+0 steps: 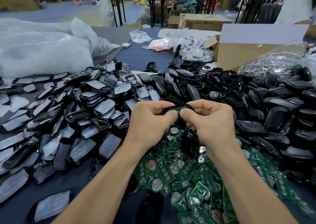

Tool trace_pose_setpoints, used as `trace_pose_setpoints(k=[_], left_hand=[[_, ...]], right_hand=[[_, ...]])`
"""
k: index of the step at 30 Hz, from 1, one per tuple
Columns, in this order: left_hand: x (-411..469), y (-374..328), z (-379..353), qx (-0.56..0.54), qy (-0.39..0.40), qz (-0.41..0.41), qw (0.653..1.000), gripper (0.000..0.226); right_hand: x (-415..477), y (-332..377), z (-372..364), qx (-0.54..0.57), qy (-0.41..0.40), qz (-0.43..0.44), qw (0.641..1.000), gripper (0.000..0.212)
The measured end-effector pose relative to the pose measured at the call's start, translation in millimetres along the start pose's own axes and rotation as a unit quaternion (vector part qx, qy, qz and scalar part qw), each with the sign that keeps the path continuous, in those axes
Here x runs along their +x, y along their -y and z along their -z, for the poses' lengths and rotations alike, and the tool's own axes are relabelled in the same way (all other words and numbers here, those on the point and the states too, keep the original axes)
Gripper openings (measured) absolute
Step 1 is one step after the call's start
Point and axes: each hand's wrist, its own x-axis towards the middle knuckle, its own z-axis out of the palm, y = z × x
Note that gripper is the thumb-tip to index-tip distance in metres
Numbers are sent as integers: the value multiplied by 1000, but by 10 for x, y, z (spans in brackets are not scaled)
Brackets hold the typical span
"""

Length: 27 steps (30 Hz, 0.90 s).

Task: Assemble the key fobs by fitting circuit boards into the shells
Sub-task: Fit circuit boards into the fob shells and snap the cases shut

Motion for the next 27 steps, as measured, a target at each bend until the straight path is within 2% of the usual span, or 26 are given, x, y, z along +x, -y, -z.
trace_pose_setpoints(k=[4,7,9,11,15,18,21,24,27], left_hand=[[-21,3,26,99,-24,-81,992,22],[-6,-49,44,135,-92,-86,983,38],[51,-62,127,88,-145,-60,984,40],[124,-39,265,4,-214,-32,976,32],[220,-33,548,-145,-364,2,920,10],[270,-74,739,-200,-443,-29,873,13],[306,-116,917,-218,-487,-55,844,16],[322,-101,1018,-235,-499,-40,833,17],[338,-85,1067,-236,-493,-14,838,20]], right_hand=[[-17,6,-6,26,35,4,999,17],[-61,-14,-105,-10,30,2,1000,21],[-90,-11,-107,-55,20,10,998,23],[-93,24,-84,-112,17,34,993,21],[-71,225,-330,-180,90,87,976,16],[-36,389,-786,-245,167,137,945,16],[-17,487,-1292,-308,232,207,899,20],[-67,484,-1649,-398,269,218,850,29],[-138,470,-1725,-454,262,244,816,21]])
